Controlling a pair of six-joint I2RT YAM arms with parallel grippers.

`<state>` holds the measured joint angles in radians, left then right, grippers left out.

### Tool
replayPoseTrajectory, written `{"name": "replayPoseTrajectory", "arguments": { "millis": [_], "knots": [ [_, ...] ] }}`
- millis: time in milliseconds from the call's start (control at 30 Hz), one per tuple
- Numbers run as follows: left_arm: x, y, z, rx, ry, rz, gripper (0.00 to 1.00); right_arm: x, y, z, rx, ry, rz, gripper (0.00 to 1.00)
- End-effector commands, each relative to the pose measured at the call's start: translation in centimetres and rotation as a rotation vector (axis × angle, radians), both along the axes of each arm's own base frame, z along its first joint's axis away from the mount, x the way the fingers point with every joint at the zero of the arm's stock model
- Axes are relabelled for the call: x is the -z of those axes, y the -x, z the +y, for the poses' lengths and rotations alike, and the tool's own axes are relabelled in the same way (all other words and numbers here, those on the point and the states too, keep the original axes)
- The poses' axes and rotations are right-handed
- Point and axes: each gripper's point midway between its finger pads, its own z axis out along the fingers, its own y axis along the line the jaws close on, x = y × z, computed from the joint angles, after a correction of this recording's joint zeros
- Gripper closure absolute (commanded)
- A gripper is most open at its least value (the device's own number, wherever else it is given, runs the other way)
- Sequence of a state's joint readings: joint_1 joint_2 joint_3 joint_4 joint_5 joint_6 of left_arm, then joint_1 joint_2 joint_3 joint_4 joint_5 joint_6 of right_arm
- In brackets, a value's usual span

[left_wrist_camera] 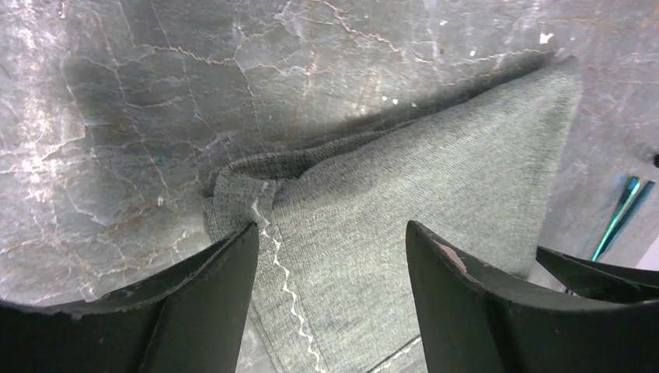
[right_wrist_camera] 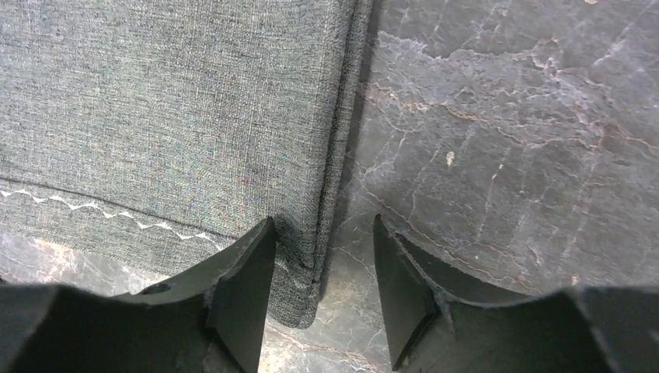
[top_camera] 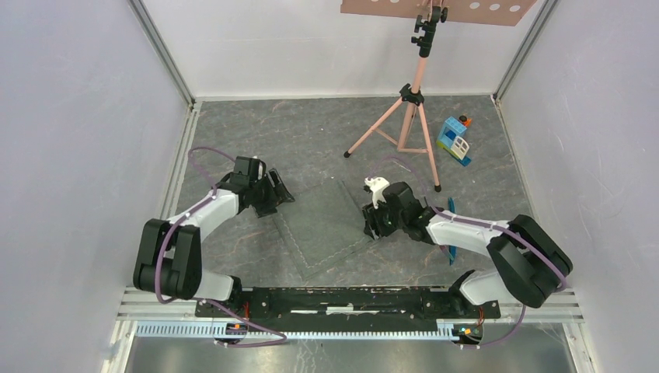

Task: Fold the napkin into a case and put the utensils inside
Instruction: Pick up the lower triangle-folded napkin from the center of the board.

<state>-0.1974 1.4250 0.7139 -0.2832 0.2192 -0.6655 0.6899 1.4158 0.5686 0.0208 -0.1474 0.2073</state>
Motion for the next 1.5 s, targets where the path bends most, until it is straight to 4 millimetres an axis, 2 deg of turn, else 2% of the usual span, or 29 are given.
{"name": "replayPoseTrajectory", "arguments": {
  "millis": [0, 67, 133, 200, 233, 367, 433, 500, 633, 700, 800, 933, 1033, 1167, 1300, 1467],
  "knots": [
    [-3.6, 0.2, -0.4, 0.007, 0.045, -0.076, 0.24, 1.5, 0.4, -3.2, 0.062, 0.119, -0.027, 0.47],
    [-4.9, 0.6, -0.1, 0.013, 0.034, -0.101, 0.23, 1.9, -0.2, -5.6, 0.125, 0.230, -0.058, 0.50],
    [-6.2, 1.0, 0.1, 0.020, 0.026, -0.123, 0.22, 1.3, -1.1, -7.6, 0.175, 0.319, -0.113, 0.50],
    [-6.9, 1.4, 0.2, 0.025, 0.026, -0.139, 0.22, 0.1, -1.8, -8.2, 0.186, 0.357, -0.152, 0.50],
    [-7.2, 1.5, 0.1, 0.027, 0.029, -0.142, 0.22, -0.7, -2.2, -7.8, 0.178, 0.353, -0.171, 0.47],
    [-8.1, 1.9, 0.0, 0.027, 0.049, -0.168, 0.22, -4.7, -2.7, -5.0, 0.118, 0.337, -0.236, 0.31],
    [-8.2, 2.0, 0.3, 0.019, 0.034, -0.171, 0.22, -6.8, -2.2, -2.4, 0.059, 0.336, -0.259, 0.21],
    [-8.5, 2.3, 1.0, 0.003, 0.003, -0.176, 0.22, -7.2, -0.6, 0.3, -0.017, 0.326, -0.219, 0.11],
    [-9.3, 2.4, 4.0, -0.109, -0.125, -0.190, 0.18, -4.7, 4.7, 5.6, -0.162, 0.284, 0.036, 0.04],
    [-9.8, 2.7, 5.7, -0.180, -0.197, -0.185, 0.16, -4.4, 6.7, 7.7, -0.191, 0.278, 0.075, 0.04],
    [-10.9, 3.3, 7.3, -0.246, -0.251, -0.209, 0.15, -4.4, 8.6, 10.3, -0.195, 0.257, 0.137, 0.07],
    [-12.2, 3.9, 8.0, -0.270, -0.258, -0.274, 0.14, -4.5, 9.7, 12.2, -0.205, 0.322, 0.143, 0.14],
    [-12.8, 4.3, 8.3, -0.272, -0.261, -0.303, 0.13, -4.2, 10.8, 13.5, -0.227, 0.335, 0.153, 0.24],
    [-13.2, 4.5, 8.5, -0.262, -0.275, -0.319, 0.13, -3.4, 11.8, 14.2, -0.245, 0.355, 0.163, 0.36],
    [-13.1, 4.6, 8.6, -0.250, -0.290, -0.318, 0.13, -2.8, 12.4, 14.7, -0.257, 0.362, 0.172, 0.38],
    [-12.8, 4.8, 8.5, -0.240, -0.286, -0.316, 0.12, -1.6, 12.8, 14.3, -0.259, 0.392, 0.180, 0.37]
  ]
}}
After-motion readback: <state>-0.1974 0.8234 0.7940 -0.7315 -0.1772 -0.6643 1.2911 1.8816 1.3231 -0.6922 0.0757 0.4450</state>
